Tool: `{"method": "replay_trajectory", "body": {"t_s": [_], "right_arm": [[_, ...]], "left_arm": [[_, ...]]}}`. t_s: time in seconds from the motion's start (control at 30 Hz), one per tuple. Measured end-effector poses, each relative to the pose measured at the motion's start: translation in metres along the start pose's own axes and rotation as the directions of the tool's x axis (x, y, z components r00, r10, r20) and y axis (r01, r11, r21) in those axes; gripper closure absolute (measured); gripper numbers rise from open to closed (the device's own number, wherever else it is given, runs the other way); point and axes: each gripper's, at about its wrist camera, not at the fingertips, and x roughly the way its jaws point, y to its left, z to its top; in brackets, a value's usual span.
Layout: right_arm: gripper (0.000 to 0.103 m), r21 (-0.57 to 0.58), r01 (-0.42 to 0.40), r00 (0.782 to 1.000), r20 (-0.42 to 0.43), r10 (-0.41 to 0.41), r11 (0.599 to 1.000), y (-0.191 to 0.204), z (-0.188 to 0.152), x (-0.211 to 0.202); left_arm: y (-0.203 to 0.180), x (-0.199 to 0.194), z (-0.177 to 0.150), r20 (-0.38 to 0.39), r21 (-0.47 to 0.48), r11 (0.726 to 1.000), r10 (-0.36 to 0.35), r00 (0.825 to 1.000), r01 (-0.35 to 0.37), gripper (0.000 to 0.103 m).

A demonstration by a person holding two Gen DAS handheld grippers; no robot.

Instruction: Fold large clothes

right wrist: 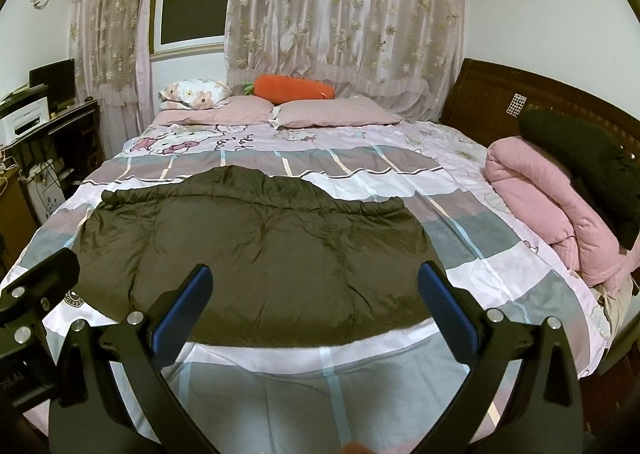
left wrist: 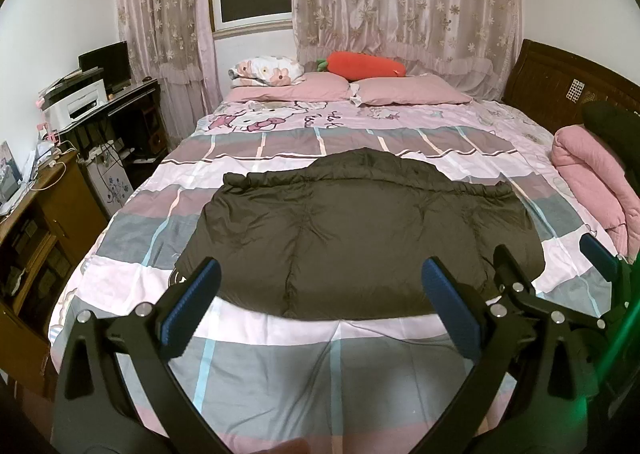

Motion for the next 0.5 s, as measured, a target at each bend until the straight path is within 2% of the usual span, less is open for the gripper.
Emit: {"method": "replay_trajectory", "body": {"t_s": [0.5], "right_arm": [[0.001, -0.001, -0.003, 1.0, -0.002, 0.003, 1.0, -0.0009, 0.001, -0.0005]], "left_arm": [[-0.0016, -0.001, -0.0003, 0.0, -0.001, 1.0, 0.002, 1.0, -0.002, 0.002]]}}
